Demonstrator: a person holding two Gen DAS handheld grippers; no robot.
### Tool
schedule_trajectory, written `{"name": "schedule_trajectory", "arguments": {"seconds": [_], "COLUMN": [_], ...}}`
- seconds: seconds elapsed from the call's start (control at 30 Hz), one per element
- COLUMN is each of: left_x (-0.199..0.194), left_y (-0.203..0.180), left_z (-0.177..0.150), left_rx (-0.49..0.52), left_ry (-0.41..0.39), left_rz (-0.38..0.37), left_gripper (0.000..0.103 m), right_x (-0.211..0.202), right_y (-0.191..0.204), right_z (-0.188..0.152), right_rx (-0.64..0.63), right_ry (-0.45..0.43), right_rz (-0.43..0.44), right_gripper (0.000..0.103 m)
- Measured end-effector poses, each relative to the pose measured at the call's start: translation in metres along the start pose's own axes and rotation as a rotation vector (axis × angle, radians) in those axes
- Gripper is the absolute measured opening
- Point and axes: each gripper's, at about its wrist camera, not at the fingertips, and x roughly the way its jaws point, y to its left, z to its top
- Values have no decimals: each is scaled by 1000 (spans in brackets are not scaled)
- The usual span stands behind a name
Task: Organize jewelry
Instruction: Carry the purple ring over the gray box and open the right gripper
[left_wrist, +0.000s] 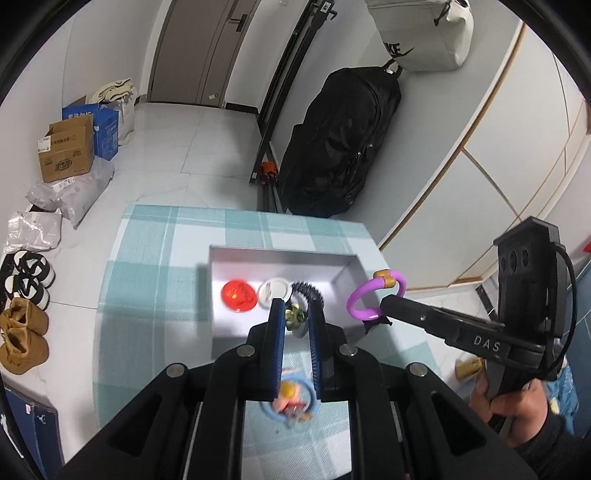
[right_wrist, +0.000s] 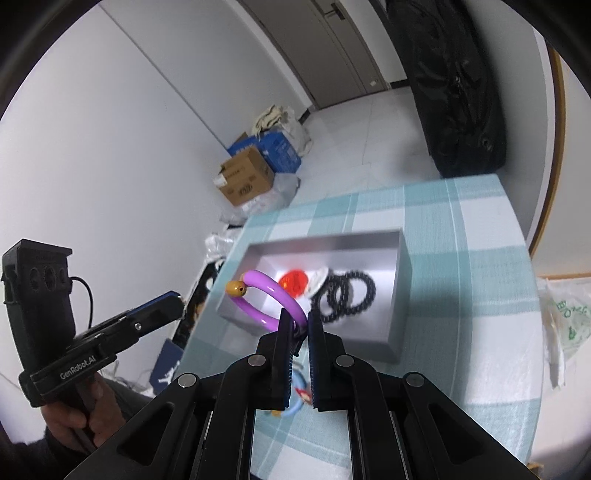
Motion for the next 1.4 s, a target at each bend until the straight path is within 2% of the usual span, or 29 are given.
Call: {"name": "schedule_trajectory", "arguments": {"seconds": [0.53, 0.77, 1.1, 1.23, 1.3, 1.33, 1.37, 1.4], "left_x": [47, 62, 68, 68, 69, 69, 68, 66], "left_y": [5, 11, 10, 9, 11, 11, 12, 13], "left_z": [27, 26, 29, 31, 31, 31, 30, 30], "left_rx": [-34, -67, -91, -98, -105, -109, -114, -121], "left_ry": [65, 110, 120, 117, 129, 128, 125, 122], "left_rz": [14, 20, -2, -10, -2, -8, -9, -11], "left_gripper": [8, 8, 8, 10, 17, 20, 21, 27], "right_x": [37, 48, 53, 52, 50, 47, 44, 42], "right_y": [-24, -32, -33, -34, -34, -33, -32, -31], "right_z": [32, 30, 30, 31, 32, 32, 32, 33], "right_rx": [64, 85, 74, 77, 79, 75, 67, 60], "right_ry": [49, 86, 94, 81, 71, 58, 48, 41], "right_rz": [-22, -41, -67, -82, -75, -72, -74, -76], "right_gripper": [7, 7, 7, 14, 17, 22, 30, 34]}}
